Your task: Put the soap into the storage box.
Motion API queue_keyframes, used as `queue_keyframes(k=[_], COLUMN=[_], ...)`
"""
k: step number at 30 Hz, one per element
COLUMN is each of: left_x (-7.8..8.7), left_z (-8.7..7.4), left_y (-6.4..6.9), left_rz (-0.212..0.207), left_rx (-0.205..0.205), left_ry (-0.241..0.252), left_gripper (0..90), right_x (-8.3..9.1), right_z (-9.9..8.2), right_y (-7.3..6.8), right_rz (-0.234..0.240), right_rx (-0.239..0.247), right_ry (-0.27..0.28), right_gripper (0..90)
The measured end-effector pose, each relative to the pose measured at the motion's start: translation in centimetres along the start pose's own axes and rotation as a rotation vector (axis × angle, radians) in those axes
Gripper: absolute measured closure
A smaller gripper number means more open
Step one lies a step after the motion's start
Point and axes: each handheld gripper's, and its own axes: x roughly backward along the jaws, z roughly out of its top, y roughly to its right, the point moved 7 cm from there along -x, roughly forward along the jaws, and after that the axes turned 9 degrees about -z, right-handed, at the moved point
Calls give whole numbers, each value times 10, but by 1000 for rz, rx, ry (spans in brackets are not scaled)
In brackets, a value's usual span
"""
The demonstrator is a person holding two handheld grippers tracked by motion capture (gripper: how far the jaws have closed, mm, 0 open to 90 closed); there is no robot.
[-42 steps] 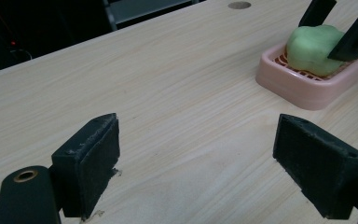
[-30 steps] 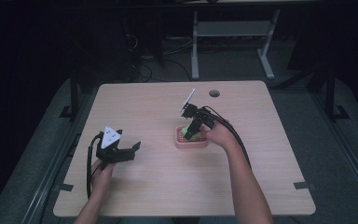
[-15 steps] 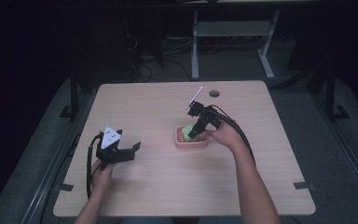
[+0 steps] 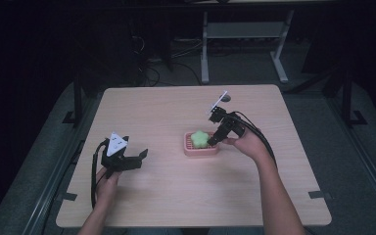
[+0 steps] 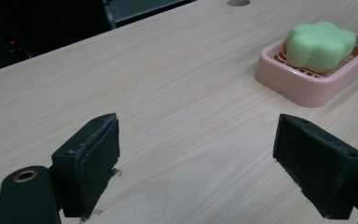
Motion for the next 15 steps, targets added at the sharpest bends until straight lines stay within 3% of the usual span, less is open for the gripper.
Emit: queue_keyframes(k=[15], left_x=[0], left_z=[0], left_y=[0], left_rz=[1], left_rx=[-4], left_ry=[-3], left_gripper=[143], right_x=[12], right_z=[-11], right_y=[2], right_rz=[-15], right_rx=[2], right_ry=[1], right_gripper=[242])
